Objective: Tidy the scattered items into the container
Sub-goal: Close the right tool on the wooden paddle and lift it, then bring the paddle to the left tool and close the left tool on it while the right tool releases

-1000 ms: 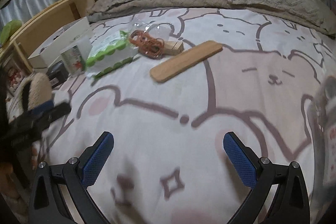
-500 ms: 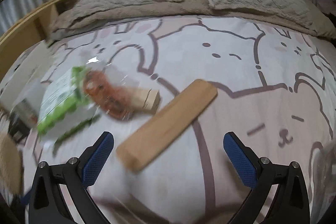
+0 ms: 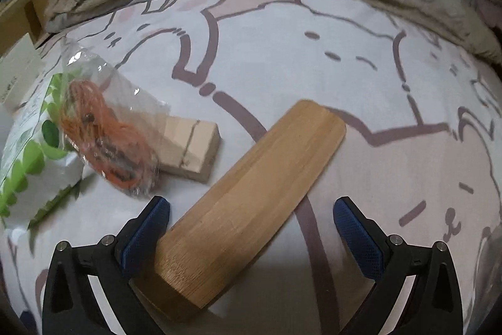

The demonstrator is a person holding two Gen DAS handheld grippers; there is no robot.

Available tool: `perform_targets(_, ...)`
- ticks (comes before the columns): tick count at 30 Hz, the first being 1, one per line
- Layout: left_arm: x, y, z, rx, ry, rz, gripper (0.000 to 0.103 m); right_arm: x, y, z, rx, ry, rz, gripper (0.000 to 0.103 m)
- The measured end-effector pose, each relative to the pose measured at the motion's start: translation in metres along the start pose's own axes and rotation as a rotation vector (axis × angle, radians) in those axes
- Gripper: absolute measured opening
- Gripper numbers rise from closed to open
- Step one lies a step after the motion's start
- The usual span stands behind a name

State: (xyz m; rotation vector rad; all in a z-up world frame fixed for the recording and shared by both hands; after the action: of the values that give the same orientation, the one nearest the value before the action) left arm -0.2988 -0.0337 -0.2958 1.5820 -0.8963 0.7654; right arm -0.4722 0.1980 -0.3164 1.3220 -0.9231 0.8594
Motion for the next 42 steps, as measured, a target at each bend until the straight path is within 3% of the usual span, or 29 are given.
perform_targets(3,0.001,-0.001,0.0,0.003,-0.001,0.0,0.103,0.005,-0.007,-0.005,-0.018,0.02,-0.035,0.103)
perform_targets(5,0.001,-0.001,0.0,0.003,-0.002,0.001,0.103,0.011,-0.012,-0.004,-0.01,0.04,-0.061,0.095)
perform_targets(9,0.003,-0.001,0.0,0.009,-0.016,0.0,0.103,0.024,-0.023,0.001,0.041,0.101,-0.089,0.065)
perform_targets(13,0.004,-0.002,0.001,0.018,-0.036,-0.002,0.103,0.035,-0.04,0.011,0.118,0.152,-0.092,0.05)
perform_targets(23,0.004,-0.005,-0.005,0.008,-0.055,0.013,0.103,0.074,-0.126,0.025,0.333,0.162,-0.076,0.049)
perform_targets(31,0.013,-0.013,-0.036,-0.006,-0.255,0.067,0.103,0.099,-0.177,0.046,0.456,0.191,-0.085,0.049)
perform_targets(35,0.014,-0.021,-0.056,-0.045,-0.297,0.097,0.103,0.108,-0.198,0.065,0.482,0.267,-0.069,0.049)
perform_targets(42,0.01,-0.032,-0.069,-0.112,-0.248,0.12,0.103,0.124,-0.23,0.101,0.572,0.357,-0.05,0.049)
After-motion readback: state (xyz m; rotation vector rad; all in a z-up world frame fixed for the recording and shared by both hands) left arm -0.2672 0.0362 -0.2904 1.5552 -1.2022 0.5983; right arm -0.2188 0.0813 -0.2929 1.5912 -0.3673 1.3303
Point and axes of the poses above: each gripper's, at about its wrist camera, not at the fingertips, and x roughly against the way its jaws point, z to its left, y to its top, the point moved 9 cm from there along -x, roughly the way its jaws point, and after that the axes turned 8 degrees about z, right-handed, at the moved point
